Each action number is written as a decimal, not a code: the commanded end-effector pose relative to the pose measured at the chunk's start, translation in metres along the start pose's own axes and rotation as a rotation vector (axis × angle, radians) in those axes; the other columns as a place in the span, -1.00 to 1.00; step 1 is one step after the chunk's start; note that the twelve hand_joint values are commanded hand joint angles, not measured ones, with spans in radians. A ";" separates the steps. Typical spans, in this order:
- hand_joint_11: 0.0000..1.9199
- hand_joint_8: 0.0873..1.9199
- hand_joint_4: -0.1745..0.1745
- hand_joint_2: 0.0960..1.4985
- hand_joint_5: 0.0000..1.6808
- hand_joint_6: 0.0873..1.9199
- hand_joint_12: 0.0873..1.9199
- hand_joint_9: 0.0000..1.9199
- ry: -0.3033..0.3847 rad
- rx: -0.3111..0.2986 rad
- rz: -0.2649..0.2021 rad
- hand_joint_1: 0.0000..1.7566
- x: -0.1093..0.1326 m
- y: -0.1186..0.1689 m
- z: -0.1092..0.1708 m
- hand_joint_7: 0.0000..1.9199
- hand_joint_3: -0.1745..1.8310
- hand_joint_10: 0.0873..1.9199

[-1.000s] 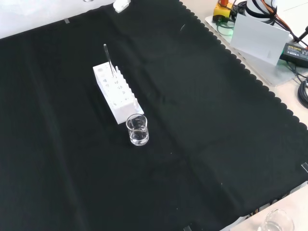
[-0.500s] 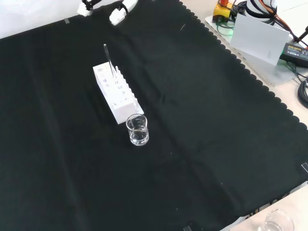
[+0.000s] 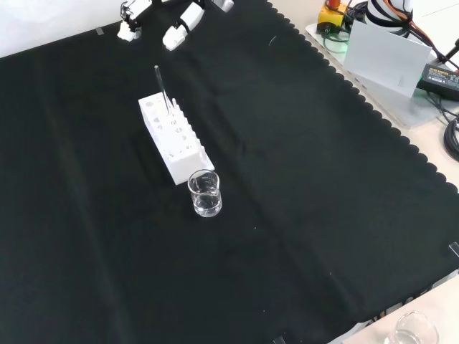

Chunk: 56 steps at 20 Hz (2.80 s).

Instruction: Take the glass rod from the white test tube rack.

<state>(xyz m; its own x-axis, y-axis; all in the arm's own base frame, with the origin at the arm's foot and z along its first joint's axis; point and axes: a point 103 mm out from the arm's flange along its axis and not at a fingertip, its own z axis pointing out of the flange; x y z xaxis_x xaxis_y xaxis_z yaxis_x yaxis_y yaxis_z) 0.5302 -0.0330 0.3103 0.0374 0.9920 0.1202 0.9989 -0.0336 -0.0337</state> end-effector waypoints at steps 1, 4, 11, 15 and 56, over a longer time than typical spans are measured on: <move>-0.62 -0.15 -0.84 0.54 -0.52 -0.95 0.38 -0.41 0.002 0.032 -0.007 -0.23 0.000 0.007 0.023 -0.59 -1.00 -0.27; -0.62 -0.16 -0.84 0.54 -0.52 -0.95 0.38 -0.41 0.000 0.040 -0.004 -0.23 0.000 0.007 0.029 -0.59 -1.00 -0.28; -0.61 -0.16 -0.83 0.55 -0.51 -0.93 0.38 -0.40 -0.004 0.060 0.001 -0.24 0.000 0.006 0.038 -0.58 -1.00 -0.28; -0.59 -0.16 -0.83 0.56 -0.50 -0.92 0.37 -0.38 -0.005 0.061 -0.004 -0.24 0.000 0.006 0.047 -0.57 -1.00 -0.29; 0.60 -0.07 -0.48 0.48 0.14 -0.05 -0.48 0.47 0.019 -0.064 -0.065 0.43 0.017 0.028 0.064 0.16 -0.92 -0.30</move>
<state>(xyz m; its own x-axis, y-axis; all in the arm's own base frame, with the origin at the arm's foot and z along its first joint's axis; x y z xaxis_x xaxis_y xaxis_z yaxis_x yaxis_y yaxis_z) 0.5598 -0.0184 0.2398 -0.0084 0.9860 0.1668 0.9990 0.0158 -0.0426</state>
